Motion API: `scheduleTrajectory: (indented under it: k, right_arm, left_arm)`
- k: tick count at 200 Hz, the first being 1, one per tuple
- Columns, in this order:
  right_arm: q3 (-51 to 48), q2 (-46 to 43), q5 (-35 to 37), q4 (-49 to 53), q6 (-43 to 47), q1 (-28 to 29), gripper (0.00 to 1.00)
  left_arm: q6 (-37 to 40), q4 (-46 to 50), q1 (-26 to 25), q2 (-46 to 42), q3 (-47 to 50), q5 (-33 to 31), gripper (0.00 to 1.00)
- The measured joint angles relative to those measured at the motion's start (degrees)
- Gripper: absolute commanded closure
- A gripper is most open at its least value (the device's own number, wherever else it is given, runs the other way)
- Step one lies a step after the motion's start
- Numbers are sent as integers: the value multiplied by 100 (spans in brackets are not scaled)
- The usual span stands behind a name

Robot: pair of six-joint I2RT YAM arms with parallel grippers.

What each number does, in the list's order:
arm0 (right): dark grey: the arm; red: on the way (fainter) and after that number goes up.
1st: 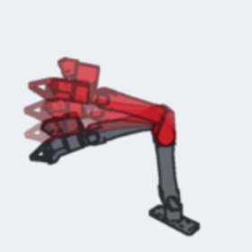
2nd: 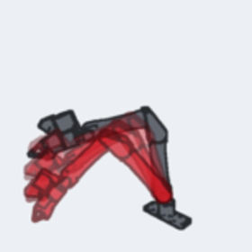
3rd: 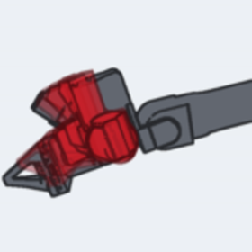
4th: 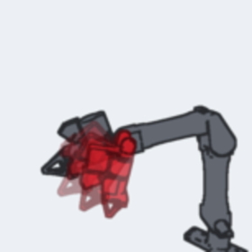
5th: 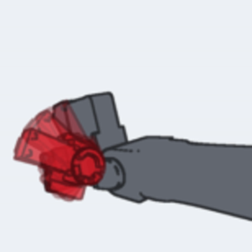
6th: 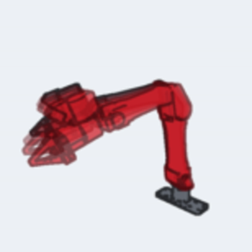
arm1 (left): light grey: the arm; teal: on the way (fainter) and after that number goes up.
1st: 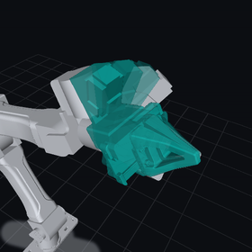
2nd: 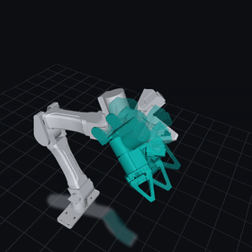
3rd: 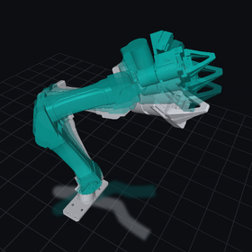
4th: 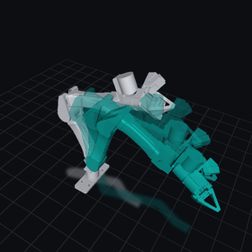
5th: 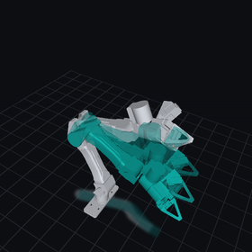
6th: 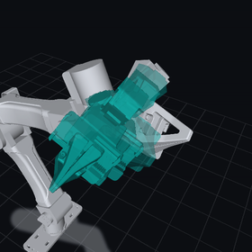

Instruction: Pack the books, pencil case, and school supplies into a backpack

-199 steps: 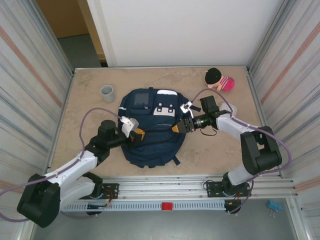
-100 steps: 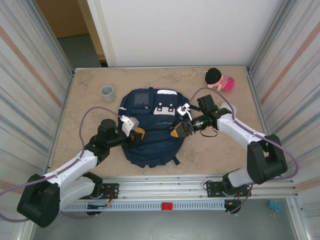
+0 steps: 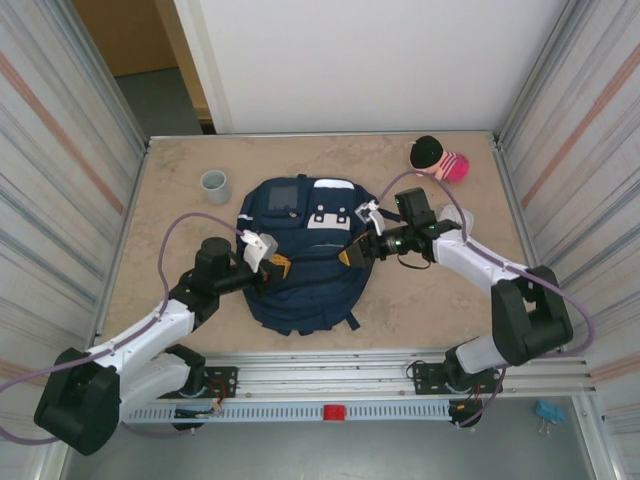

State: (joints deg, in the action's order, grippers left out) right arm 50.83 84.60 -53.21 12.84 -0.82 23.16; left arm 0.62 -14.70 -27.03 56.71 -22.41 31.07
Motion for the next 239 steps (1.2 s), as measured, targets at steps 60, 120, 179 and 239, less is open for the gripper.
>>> scheduleTrajectory:
  k: [60,120,179,239]
  right_arm:
    - [68,44,-382,184,136,48,58]
    - [-11,-345,-337,415,129,101,88]
    - [-87,-800,205,358,-310,313,100]
    - [-22,-953,1436,-155,-1537,1598,100]
  left_arm:
    - [20,138,46,-26,-7,2,100]
    - [17,116,46,0,-72,31,100]
    - [-22,111,24,46,-125,33,100]
    - [-44,210,-595,142,-319,-479,100]
